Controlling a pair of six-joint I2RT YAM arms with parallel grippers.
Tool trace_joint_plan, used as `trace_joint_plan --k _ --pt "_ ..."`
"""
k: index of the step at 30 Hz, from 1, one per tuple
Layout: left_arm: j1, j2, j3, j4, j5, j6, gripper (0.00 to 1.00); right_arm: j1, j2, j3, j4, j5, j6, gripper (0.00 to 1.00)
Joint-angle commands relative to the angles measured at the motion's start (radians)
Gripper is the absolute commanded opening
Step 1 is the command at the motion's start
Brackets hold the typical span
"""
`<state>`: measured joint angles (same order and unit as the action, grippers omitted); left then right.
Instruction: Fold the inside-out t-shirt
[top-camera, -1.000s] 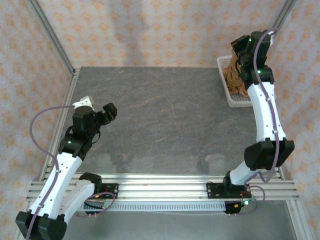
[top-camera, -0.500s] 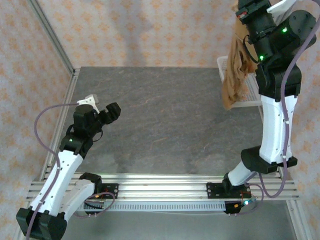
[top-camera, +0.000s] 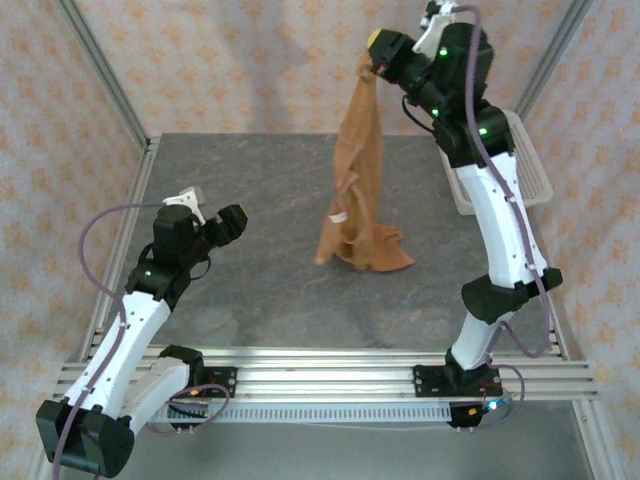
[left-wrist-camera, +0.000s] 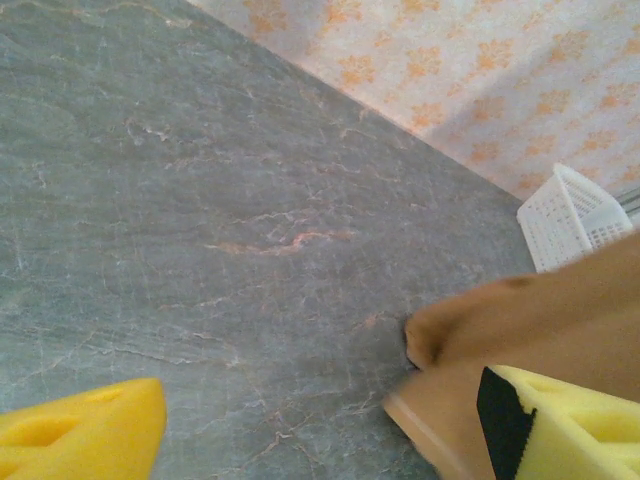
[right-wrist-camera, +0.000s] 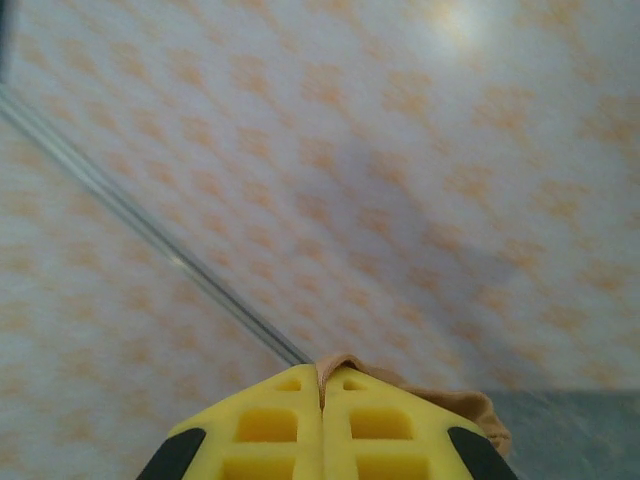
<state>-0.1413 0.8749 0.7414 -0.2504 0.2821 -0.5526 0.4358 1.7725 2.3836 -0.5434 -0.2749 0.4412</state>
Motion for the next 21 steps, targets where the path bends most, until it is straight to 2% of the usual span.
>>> trace_joint_plan --k 1,5,9,10,13,14,16,21 --pt "0.005 0.015 -0.032 0.033 0.018 0.003 0.83 -0.006 0.014 -0.095 -0.030 0.128 -0.033 0.00" --pt "0.000 0.054 -0.084 0.088 0.057 -0.007 0.82 -0.070 0.022 -0.326 -0.016 0.212 0.004 0.00" --pt "-0.013 0.104 -0.124 0.125 0.075 -0.009 0.80 -0.184 0.018 -0.573 0.050 0.224 0.109 0.02" --pt "-0.014 0.115 -0.130 0.129 0.072 -0.007 0.80 -0.212 0.016 -0.623 0.056 0.244 0.131 0.07" --pt "-0.014 0.141 -0.141 0.146 0.049 0.002 0.79 -0.246 0.024 -0.703 0.064 0.272 0.133 0.41" --pt "-0.014 0.153 -0.140 0.156 0.041 0.002 0.79 -0.246 0.030 -0.709 0.056 0.269 0.121 0.48" --pt "-0.014 0.187 -0.133 0.182 0.041 0.001 0.78 -0.241 0.037 -0.719 0.045 0.239 0.110 0.54" --pt "-0.019 0.348 -0.091 0.275 0.077 -0.045 0.74 -0.214 0.038 -0.787 0.043 0.173 0.057 0.56"
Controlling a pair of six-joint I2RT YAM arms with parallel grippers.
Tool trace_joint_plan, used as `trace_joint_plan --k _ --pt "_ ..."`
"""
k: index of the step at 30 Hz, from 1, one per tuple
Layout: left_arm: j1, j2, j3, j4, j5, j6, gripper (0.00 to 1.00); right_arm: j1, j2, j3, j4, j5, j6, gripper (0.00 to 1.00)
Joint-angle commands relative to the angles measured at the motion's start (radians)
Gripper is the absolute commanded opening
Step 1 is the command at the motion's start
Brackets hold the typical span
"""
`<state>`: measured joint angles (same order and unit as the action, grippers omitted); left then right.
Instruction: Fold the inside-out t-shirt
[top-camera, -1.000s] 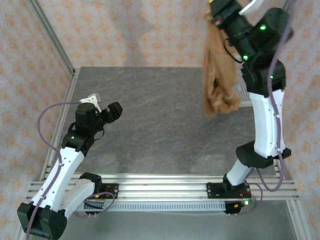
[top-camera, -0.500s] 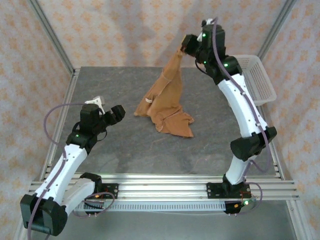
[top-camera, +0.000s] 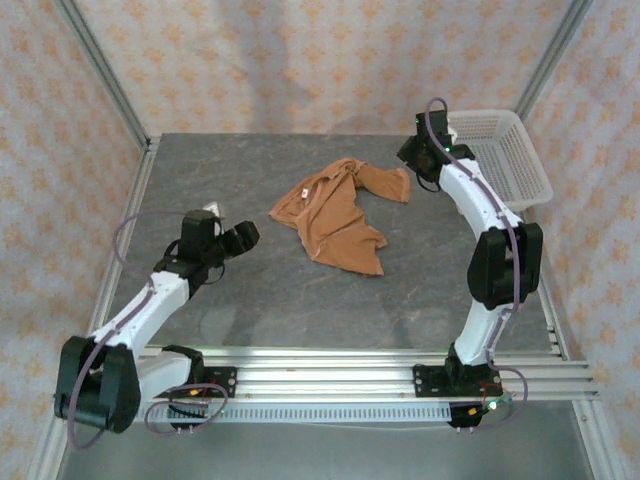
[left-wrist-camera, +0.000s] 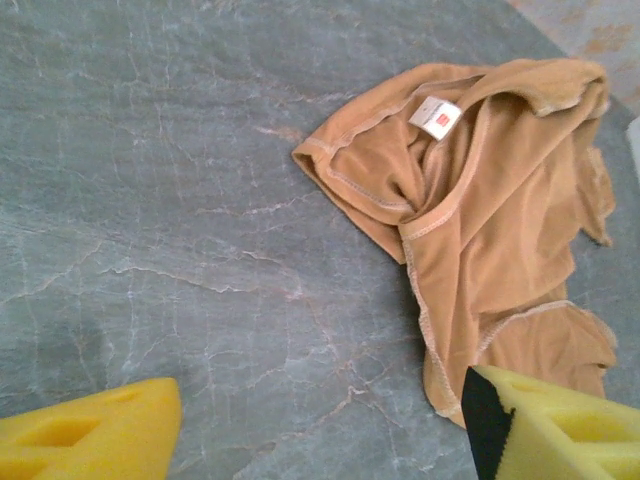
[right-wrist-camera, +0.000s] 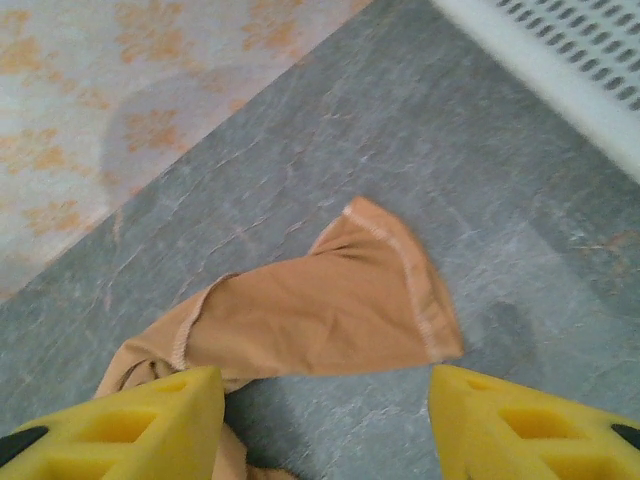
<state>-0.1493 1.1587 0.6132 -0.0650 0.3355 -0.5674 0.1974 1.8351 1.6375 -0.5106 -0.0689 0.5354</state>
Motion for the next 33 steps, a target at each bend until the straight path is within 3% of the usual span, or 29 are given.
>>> trace_joint_plan --k 1,10,15,25,33 --pt "-0.015 0.108 0.052 0.108 0.026 -0.043 0.72 0.033 -0.026 -0.059 0.011 -0.050 -0.050 0.56" --pt "-0.037 0.531 0.310 0.193 0.084 -0.098 0.61 0.093 0.023 -0.165 0.032 -0.186 -0.104 0.57" --pt "-0.057 0.686 0.449 0.167 0.036 -0.105 0.55 0.106 0.057 -0.187 0.033 -0.228 -0.114 0.57" --pt "-0.099 0.784 0.584 0.002 -0.129 -0.060 0.49 0.105 0.110 -0.179 0.047 -0.252 -0.122 0.57" --pt "-0.117 0.758 0.586 -0.093 -0.253 -0.042 0.56 0.106 0.147 -0.159 0.059 -0.289 -0.108 0.56"
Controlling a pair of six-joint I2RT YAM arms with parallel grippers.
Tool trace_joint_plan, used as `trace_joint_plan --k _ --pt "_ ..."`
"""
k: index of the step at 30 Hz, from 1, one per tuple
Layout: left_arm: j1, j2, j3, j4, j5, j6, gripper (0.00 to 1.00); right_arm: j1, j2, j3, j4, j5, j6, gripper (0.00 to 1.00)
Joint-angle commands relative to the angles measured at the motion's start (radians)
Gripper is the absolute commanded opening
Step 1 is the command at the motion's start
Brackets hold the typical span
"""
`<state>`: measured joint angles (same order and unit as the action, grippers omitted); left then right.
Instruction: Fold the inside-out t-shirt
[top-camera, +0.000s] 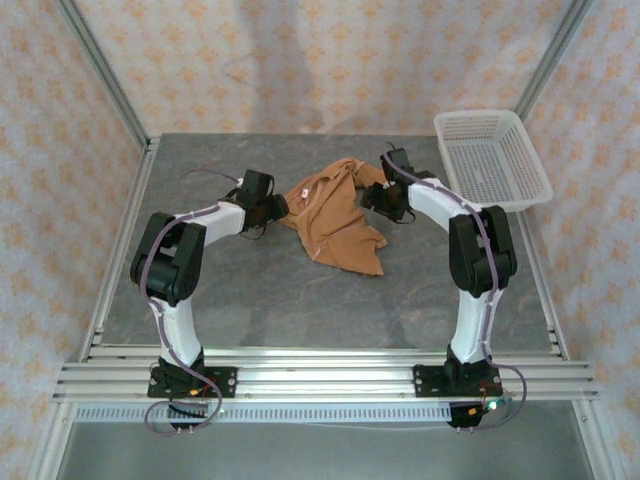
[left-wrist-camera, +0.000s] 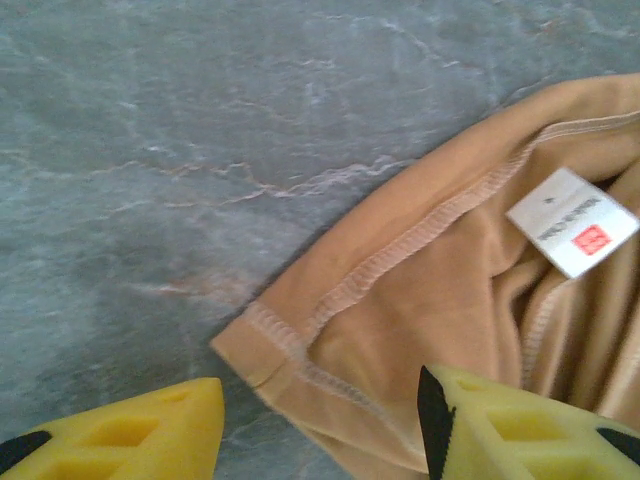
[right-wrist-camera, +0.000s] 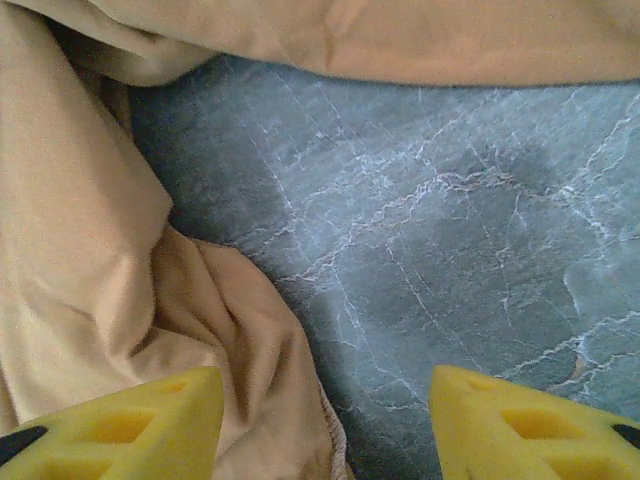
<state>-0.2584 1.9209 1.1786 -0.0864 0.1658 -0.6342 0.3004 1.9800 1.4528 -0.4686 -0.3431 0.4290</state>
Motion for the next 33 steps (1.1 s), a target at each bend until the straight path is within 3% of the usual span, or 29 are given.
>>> trace_joint_plan --k 1,11,16,18,21,22,30,31,33 --pt "-0.010 -0.005 0.025 -0.077 -0.086 0.027 0.56 0.003 0.003 0.027 0.017 -0.017 -0.002 0.56" --pt "-0.012 0.069 0.071 -0.067 -0.092 0.011 0.49 0.003 0.000 0.046 -0.005 -0.032 -0.010 0.54" --pt "-0.012 0.103 0.094 -0.063 -0.094 -0.001 0.39 0.013 0.015 0.064 0.001 -0.072 -0.002 0.53" --pt "-0.012 0.111 0.105 -0.067 -0.093 -0.004 0.31 0.029 0.028 0.082 -0.006 -0.075 -0.005 0.54" --pt "-0.012 0.110 0.116 -0.072 -0.094 -0.012 0.05 0.059 0.064 0.127 -0.021 -0.065 -0.011 0.54" --pt "-0.012 0.106 0.120 -0.077 -0.096 -0.014 0.00 0.067 0.081 0.147 -0.024 -0.062 -0.009 0.55" --pt "-0.011 0.037 0.158 -0.162 -0.113 -0.003 0.00 0.082 0.246 0.304 -0.035 -0.010 0.037 0.55" --pt "-0.008 0.016 0.168 -0.181 -0.115 0.000 0.00 0.082 0.259 0.324 -0.040 -0.002 0.037 0.52" --pt "0.001 -0.030 0.187 -0.224 -0.119 0.008 0.00 0.083 0.279 0.368 -0.064 0.013 0.023 0.29"
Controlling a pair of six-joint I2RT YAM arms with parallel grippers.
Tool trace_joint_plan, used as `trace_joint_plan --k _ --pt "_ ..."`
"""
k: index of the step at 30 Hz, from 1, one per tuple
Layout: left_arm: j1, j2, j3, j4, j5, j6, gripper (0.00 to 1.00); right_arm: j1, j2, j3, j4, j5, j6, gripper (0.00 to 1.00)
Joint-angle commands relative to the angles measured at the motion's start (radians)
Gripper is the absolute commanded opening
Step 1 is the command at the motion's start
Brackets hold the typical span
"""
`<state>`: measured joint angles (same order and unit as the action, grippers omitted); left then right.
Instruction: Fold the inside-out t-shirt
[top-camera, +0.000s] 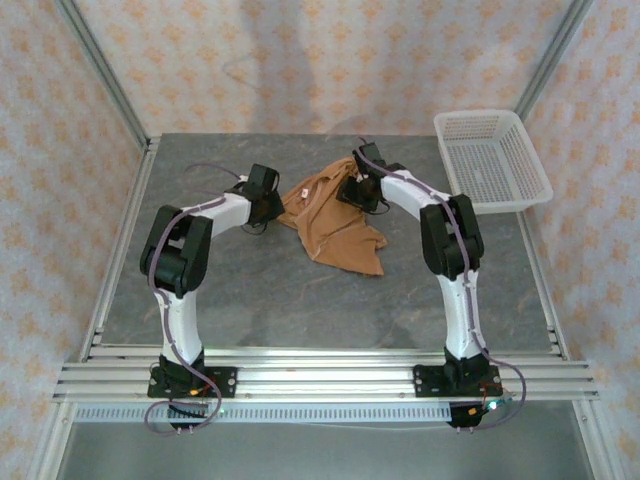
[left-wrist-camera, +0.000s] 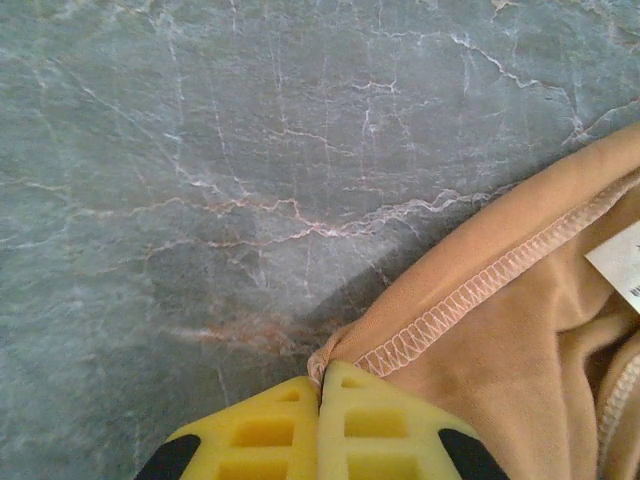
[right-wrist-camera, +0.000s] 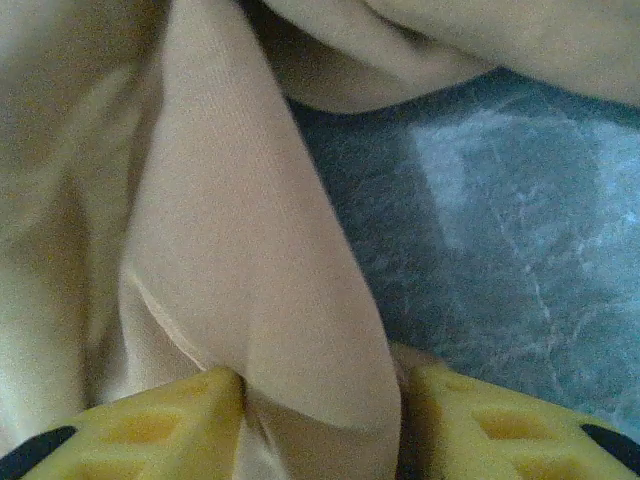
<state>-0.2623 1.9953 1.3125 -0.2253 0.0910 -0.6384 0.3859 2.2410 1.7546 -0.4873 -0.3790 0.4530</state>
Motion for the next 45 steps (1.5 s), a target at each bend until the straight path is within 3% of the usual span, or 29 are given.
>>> trace_joint_plan --k 1,2,6,10,14,20,25,31,32,34,36,39,45 --pt "0.013 -0.138 0.068 -0.112 -0.046 0.019 0.00 -0.006 0.021 0.100 -0.078 0.061 -0.017 0.10" --pt "0.025 -0.168 0.082 -0.141 -0.048 0.027 0.00 -0.008 0.014 0.138 -0.126 0.074 -0.038 0.00" --pt "0.094 -0.303 0.144 -0.255 -0.052 0.059 0.00 -0.031 -0.118 0.205 -0.262 0.122 -0.121 0.00" --pt "0.188 -0.438 0.215 -0.348 -0.059 0.086 0.00 -0.064 -0.346 0.204 -0.327 0.161 -0.172 0.00" --pt "0.240 -0.559 0.275 -0.422 -0.097 0.098 0.00 -0.083 -0.555 0.120 -0.292 0.182 -0.180 0.00" --pt "0.247 -0.737 0.294 -0.440 -0.158 0.131 0.00 -0.085 -0.763 0.028 -0.239 0.172 -0.147 0.00" --pt "0.247 -0.792 0.270 -0.437 -0.099 0.110 0.00 -0.087 -0.820 -0.038 -0.212 0.157 -0.113 0.00" --pt "0.217 -0.726 0.088 -0.327 0.032 0.031 0.00 -0.101 -0.723 -0.201 -0.117 0.134 -0.073 0.00" --pt "0.199 -0.697 0.058 -0.311 0.027 0.028 0.00 -0.113 -0.675 -0.213 -0.102 0.134 -0.070 0.05" --pt "0.168 -0.635 0.021 -0.287 0.006 0.029 0.00 -0.140 -0.559 -0.178 -0.113 0.130 -0.081 0.32" --pt "0.151 -0.572 0.004 -0.272 -0.005 0.027 0.00 -0.159 -0.433 -0.073 -0.228 0.160 -0.110 0.49" --pt "0.144 -0.506 -0.009 -0.262 0.001 0.019 0.00 -0.154 -0.371 -0.029 -0.344 0.181 -0.155 0.56" --pt "0.136 -0.465 -0.039 -0.224 0.010 0.017 0.00 -0.023 -0.570 -0.401 -0.316 0.261 -0.157 0.58"
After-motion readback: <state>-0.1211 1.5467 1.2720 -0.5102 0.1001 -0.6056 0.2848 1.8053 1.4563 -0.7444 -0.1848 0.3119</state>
